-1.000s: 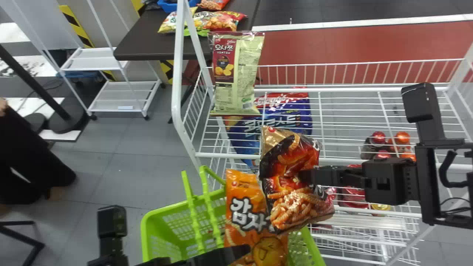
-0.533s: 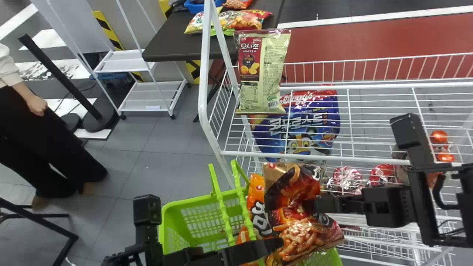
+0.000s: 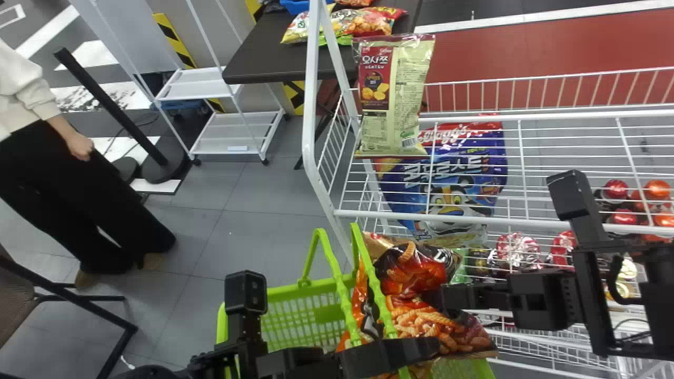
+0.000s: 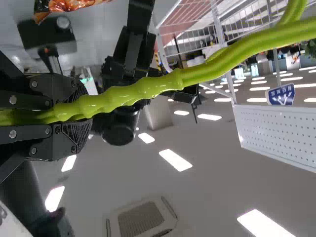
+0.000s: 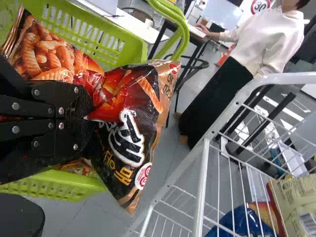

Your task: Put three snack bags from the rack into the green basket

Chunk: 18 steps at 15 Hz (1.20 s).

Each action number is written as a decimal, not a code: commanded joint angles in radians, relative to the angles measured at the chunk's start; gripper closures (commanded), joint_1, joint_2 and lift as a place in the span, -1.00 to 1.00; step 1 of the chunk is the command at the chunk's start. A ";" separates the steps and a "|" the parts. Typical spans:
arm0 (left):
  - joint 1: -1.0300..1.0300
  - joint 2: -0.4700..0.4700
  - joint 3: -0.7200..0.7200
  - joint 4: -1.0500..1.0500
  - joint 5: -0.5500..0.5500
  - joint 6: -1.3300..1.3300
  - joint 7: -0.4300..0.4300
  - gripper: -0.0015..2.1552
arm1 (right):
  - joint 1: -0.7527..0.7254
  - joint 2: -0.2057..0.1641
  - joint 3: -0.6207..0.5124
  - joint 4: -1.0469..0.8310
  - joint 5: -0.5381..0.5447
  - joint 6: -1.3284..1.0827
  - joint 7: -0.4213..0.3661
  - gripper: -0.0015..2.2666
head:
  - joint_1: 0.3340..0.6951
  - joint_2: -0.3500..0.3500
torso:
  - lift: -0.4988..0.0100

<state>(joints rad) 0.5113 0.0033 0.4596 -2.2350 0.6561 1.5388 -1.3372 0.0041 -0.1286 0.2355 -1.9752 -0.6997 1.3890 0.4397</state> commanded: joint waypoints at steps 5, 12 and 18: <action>-0.024 0.001 0.001 0.066 -0.009 0.010 -0.010 1.00 | 0.039 -0.005 -0.004 -0.137 -0.017 0.120 0.004 0.64 | 1.00 1.00 | 0.96; -0.025 0.001 0.014 0.057 0.005 0.010 -0.011 1.00 | 0.076 -0.031 0.045 -0.272 0.177 0.183 -0.022 -0.98 | 1.00 1.00 | 0.96; -0.022 0.001 0.037 0.071 0.005 0.004 -0.017 1.00 | 0.080 -0.031 -0.085 -0.307 0.051 0.120 0.020 -0.96 | 1.00 1.00 | 0.96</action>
<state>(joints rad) 0.4877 0.0047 0.4908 -2.1661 0.6615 1.5440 -1.3519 0.0842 -0.1586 0.1851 -2.2669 -0.6350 1.5158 0.4594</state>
